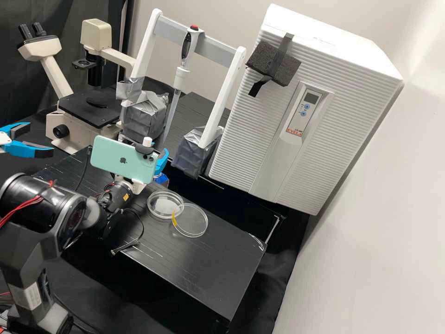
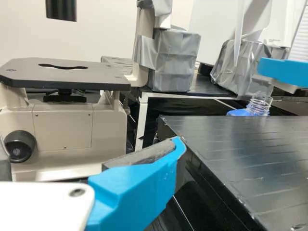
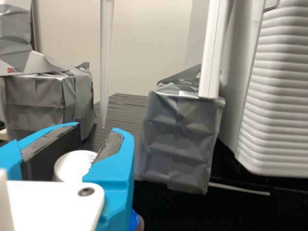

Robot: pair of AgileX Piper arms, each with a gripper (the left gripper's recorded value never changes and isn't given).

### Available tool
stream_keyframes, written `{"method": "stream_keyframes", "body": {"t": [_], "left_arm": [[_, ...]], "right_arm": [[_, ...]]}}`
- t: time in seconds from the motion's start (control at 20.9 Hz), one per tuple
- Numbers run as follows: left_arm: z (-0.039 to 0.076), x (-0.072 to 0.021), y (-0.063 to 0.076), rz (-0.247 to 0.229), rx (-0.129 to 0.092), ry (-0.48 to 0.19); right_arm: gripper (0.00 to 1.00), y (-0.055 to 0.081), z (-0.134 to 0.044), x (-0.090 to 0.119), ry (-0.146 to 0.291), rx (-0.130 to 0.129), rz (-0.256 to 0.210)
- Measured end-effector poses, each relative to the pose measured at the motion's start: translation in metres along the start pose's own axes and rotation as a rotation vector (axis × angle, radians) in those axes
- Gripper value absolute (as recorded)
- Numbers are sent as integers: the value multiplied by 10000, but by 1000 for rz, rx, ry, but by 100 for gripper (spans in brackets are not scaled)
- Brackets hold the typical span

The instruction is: Open the bottle

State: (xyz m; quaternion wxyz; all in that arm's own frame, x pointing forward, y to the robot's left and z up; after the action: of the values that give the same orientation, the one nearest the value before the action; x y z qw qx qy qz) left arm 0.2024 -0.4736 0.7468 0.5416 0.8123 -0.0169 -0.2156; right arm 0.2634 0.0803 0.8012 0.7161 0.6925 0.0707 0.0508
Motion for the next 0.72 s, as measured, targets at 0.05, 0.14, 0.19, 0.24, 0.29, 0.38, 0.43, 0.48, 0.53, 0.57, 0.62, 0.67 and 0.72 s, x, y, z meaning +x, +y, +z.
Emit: {"method": "stream_keyframes", "body": {"t": [0.05, 0.14, 0.19, 0.24, 0.29, 0.38, 0.43, 0.48, 0.53, 0.57, 0.62, 0.67, 0.72], "left_arm": [[3, 0, -1, -1, 2, -2], [8, 1, -3, -1, 2, -3], [8, 1, -3, -1, 2, -3], [8, 1, -3, -1, 2, -3], [8, 1, -3, -1, 2, -3], [8, 1, -3, -1, 2, -3], [8, 1, -3, -1, 2, -3], [8, 1, -3, -1, 2, -3], [8, 1, -3, -1, 2, -3], [8, 1, -3, -1, 2, -3], [8, 1, -3, -1, 2, -3], [8, 1, -3, -1, 2, -3], [8, 1, -3, -1, 2, -3]], "right_arm": [[0, -3, 6, -68, -2, -2, -5], [0, 4, -8, -218, 12, -5, -14], [0, 2, -12, -277, 18, -9, -19], [0, -10, -12, -355, 24, -3, -30], [0, -15, -17, -421, 28, 8, -33], [0, -35, -35, -523, 42, 21, -41], [0, -61, -37, -564, 45, 25, -53], [0, -80, -37, -596, 48, 26, -61], [0, -98, -34, -621, 48, 26, -70], [0, -129, -32, -647, 49, 26, -85], [0, -150, -37, -661, 53, 27, -95], [0, -169, -38, -675, 54, 27, -105], [0, -192, -44, -689, 58, 28, -116]]}}
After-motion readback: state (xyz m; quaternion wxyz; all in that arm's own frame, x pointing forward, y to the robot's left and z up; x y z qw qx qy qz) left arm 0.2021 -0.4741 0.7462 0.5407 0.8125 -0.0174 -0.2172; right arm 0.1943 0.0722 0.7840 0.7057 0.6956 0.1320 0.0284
